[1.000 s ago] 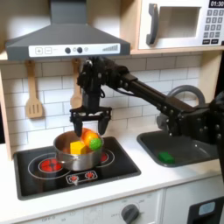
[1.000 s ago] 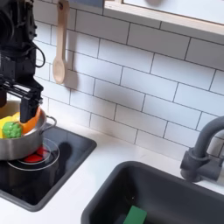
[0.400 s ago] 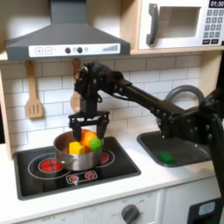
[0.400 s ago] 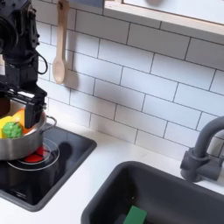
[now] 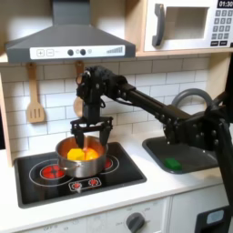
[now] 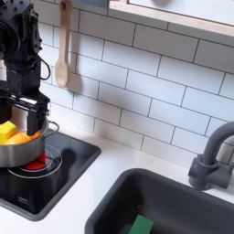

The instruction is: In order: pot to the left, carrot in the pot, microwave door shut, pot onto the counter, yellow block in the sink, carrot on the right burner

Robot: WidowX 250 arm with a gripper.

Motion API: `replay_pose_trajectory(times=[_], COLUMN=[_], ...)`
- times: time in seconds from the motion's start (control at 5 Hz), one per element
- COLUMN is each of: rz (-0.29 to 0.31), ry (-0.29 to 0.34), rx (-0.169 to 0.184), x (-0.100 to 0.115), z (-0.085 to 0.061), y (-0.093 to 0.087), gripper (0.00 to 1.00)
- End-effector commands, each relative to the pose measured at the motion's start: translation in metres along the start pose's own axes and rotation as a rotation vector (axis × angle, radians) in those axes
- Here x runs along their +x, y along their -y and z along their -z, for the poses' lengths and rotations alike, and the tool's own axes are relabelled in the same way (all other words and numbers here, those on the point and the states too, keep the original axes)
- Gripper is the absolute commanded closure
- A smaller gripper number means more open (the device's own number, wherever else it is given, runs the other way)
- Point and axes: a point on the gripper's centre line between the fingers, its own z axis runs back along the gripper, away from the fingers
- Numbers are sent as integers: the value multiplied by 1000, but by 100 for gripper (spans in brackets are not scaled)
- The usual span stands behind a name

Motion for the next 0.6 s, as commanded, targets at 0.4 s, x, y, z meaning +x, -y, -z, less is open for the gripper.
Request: replay_pose_trajectory(times=[0.4], rz=[58], ry=[4], rx=[18], x=[-5], z=[6], y=[-7], gripper=[0])
